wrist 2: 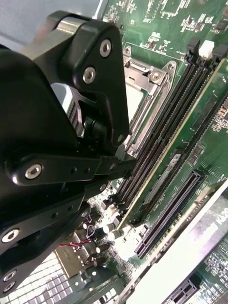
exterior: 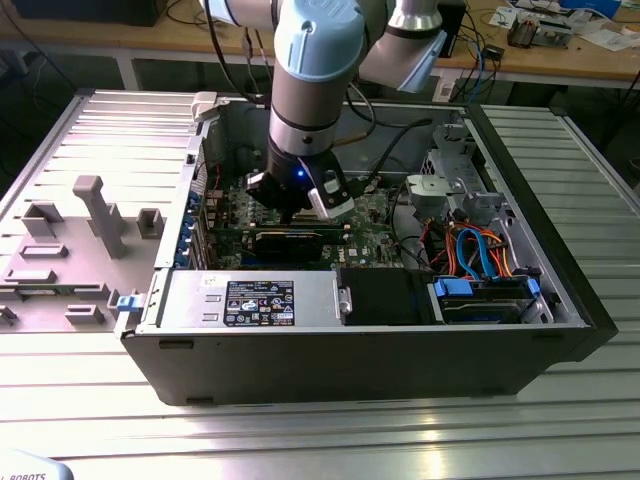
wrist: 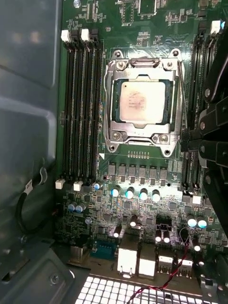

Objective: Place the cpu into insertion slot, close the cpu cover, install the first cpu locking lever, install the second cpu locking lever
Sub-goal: 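Install the second cpu locking lever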

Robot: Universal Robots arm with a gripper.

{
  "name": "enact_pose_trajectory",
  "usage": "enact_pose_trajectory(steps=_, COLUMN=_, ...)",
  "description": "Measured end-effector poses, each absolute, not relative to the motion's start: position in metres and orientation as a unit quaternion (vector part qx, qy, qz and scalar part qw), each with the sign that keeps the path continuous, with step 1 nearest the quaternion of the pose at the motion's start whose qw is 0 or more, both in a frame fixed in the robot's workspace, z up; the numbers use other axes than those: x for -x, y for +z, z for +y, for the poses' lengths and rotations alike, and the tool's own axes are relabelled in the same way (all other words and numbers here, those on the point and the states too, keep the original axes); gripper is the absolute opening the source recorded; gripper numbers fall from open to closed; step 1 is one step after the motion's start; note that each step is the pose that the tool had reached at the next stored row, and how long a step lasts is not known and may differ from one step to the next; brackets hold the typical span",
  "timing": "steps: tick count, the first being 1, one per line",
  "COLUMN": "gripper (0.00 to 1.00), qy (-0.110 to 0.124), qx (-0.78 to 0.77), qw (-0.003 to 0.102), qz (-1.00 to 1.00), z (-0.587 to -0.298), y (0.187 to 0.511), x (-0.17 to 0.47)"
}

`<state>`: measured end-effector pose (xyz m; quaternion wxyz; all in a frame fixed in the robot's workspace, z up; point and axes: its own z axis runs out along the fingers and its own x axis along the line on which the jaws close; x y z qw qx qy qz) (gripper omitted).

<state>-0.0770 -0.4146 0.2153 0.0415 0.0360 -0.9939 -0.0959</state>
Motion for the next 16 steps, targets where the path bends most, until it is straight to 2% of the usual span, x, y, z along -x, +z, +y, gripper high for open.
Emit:
enact_pose_trajectory(steps=7, gripper=0.11, qy=-0.107, qx=-0.038, qw=0.041, qz=-0.993, z=-0.4145, y=0.209, x=0.0805)
enact_pose_trajectory(steps=16, gripper=0.11, qy=-0.107, qx=-0.038, qw=0.041, qz=-0.993, z=-0.4145, y=0.2083, x=0.0805)
